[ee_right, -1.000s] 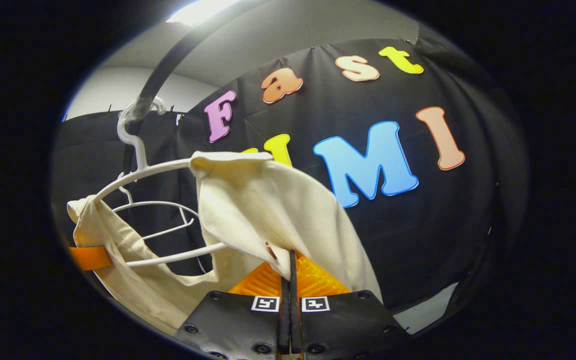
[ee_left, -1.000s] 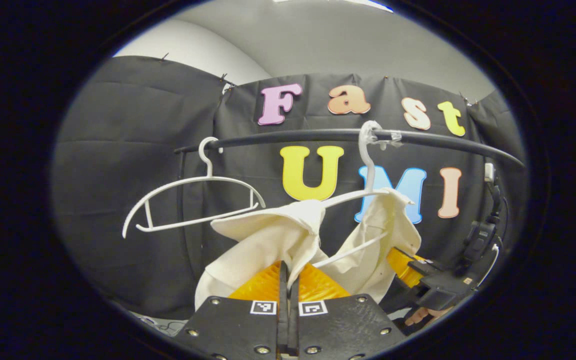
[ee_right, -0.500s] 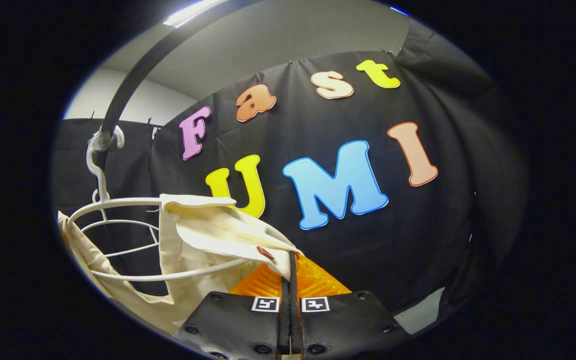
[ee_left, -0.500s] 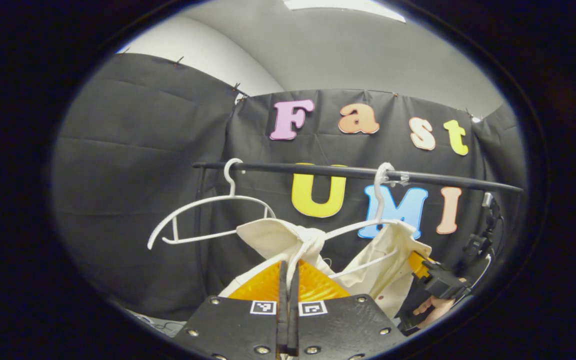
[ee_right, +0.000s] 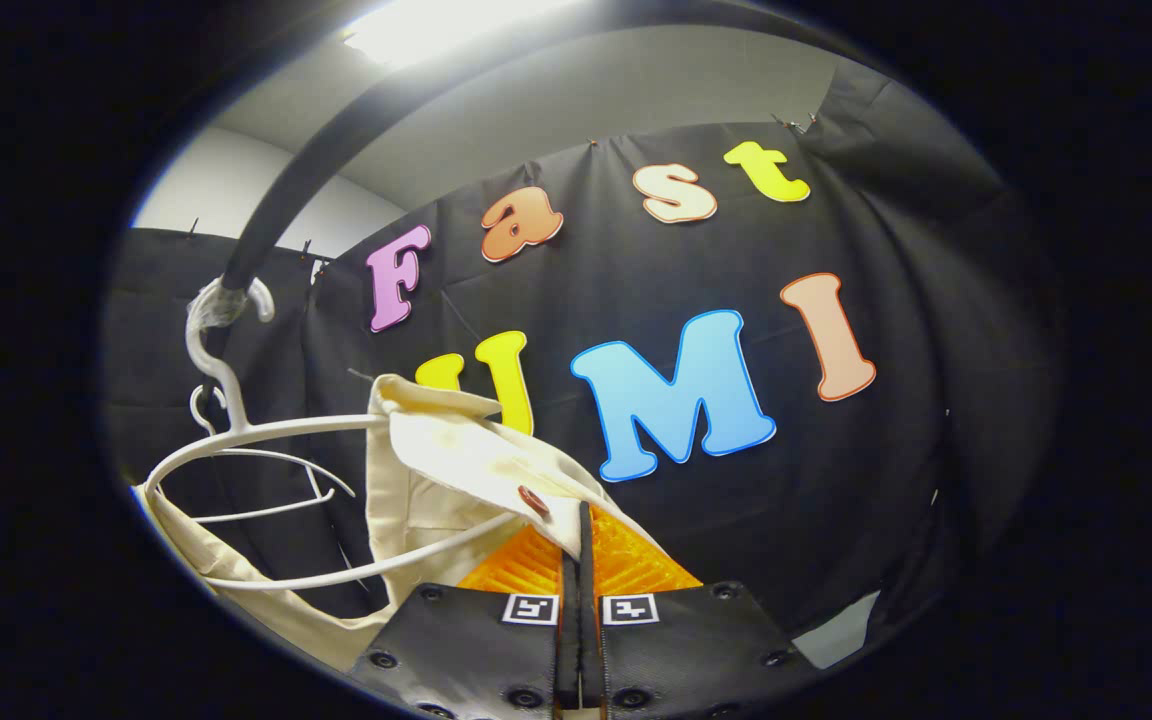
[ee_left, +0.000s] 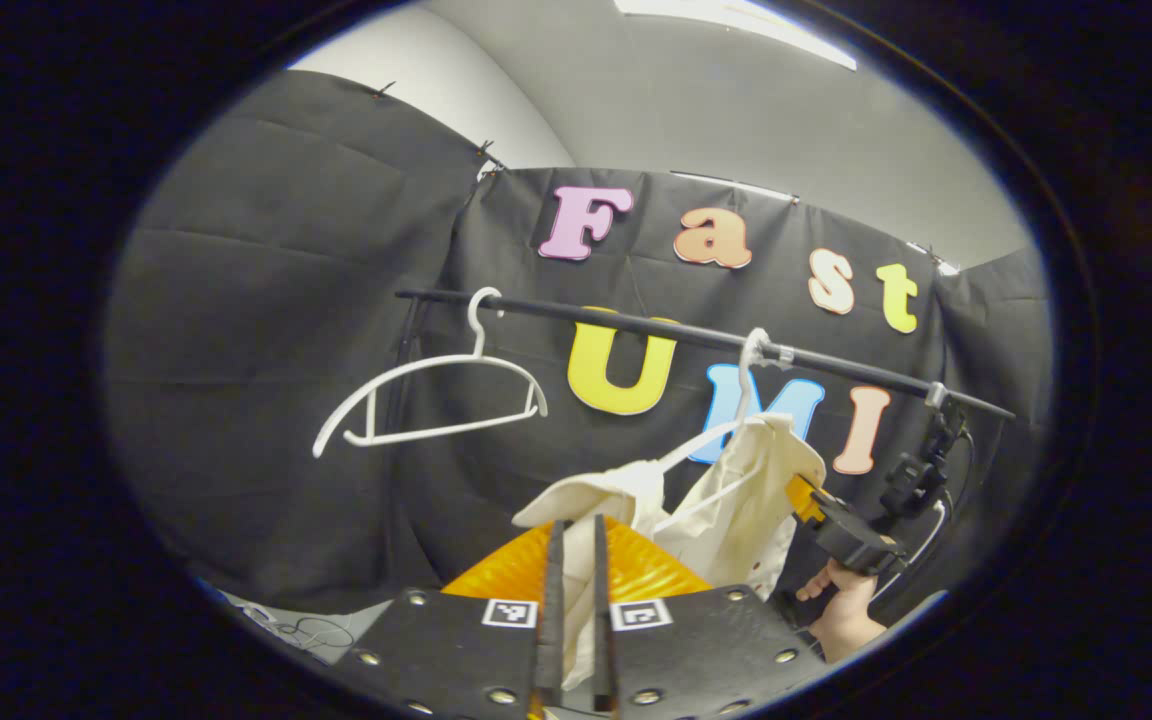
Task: Grasp the clothes on the hanger with both hands and then place them into the laundry hamper below.
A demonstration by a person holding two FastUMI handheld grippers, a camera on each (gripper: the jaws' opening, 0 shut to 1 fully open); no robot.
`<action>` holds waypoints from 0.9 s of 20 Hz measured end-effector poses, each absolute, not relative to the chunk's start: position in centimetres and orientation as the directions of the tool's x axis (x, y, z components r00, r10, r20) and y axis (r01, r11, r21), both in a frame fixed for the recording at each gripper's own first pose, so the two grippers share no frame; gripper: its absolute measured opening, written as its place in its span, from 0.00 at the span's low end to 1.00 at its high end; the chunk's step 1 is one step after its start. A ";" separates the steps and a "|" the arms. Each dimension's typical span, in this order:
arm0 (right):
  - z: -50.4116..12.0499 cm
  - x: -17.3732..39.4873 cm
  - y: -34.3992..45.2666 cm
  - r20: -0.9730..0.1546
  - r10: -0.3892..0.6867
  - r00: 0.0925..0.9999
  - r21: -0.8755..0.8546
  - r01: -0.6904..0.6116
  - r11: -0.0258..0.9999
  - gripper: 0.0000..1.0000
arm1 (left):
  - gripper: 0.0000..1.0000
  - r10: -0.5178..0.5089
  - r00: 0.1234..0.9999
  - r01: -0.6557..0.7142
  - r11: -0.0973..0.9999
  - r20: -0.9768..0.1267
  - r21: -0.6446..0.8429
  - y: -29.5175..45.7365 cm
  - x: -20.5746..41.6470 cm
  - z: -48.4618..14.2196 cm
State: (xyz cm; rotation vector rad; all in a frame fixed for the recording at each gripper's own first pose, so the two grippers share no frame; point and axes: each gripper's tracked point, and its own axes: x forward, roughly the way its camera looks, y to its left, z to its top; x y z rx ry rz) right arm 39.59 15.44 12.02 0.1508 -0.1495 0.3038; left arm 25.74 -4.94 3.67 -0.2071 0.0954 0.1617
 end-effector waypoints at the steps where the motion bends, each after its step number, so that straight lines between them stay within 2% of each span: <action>1: 11.7 39.2 15.8 0.166 0.294 0.941 0.115 -0.315 0.942 0.02 | 0.26 0.138 0.981 -0.163 0.965 -0.133 -0.204 -6.0 25.0 2.9; 3: 11.1 38.7 16.7 0.154 0.317 0.936 0.091 -0.333 0.938 0.02 | 0.57 0.083 0.985 -0.115 0.969 -0.153 -0.218 -8.8 24.8 1.4; 4: 11.3 38.4 16.9 0.158 0.324 0.933 0.077 -0.339 0.938 0.02 | 0.59 0.076 0.986 -0.106 0.974 -0.150 -0.202 -9.3 25.0 1.2; 5: 11.5 38.1 17.2 0.164 0.331 0.929 0.070 -0.346 0.936 0.02 | 0.69 0.086 0.984 -0.114 0.976 -0.154 -0.185 -9.5 25.7 0.7; 11: 12.0 37.2 17.4 0.187 0.350 0.918 0.030 -0.361 0.932 0.02 | 0.72 0.134 0.962 -0.187 0.958 -0.238 -0.218 -9.7 30.2 -3.0; 16: 10.7 38.4 16.9 0.154 0.343 0.927 0.045 -0.353 0.935 0.02 | 0.70 0.244 0.936 -0.284 0.949 -0.252 -0.137 -7.5 32.8 -4.3; 17: 10.6 38.6 16.8 0.153 0.341 0.928 0.044 -0.351 0.935 0.02 | 0.48 0.291 0.921 -0.330 0.936 -0.258 -0.123 -6.1 32.7 -4.5; 18: 10.4 38.8 16.8 0.147 0.341 0.929 0.043 -0.350 0.936 0.02 | 0.27 0.272 0.926 -0.316 0.938 -0.263 -0.143 -6.1 33.2 -4.7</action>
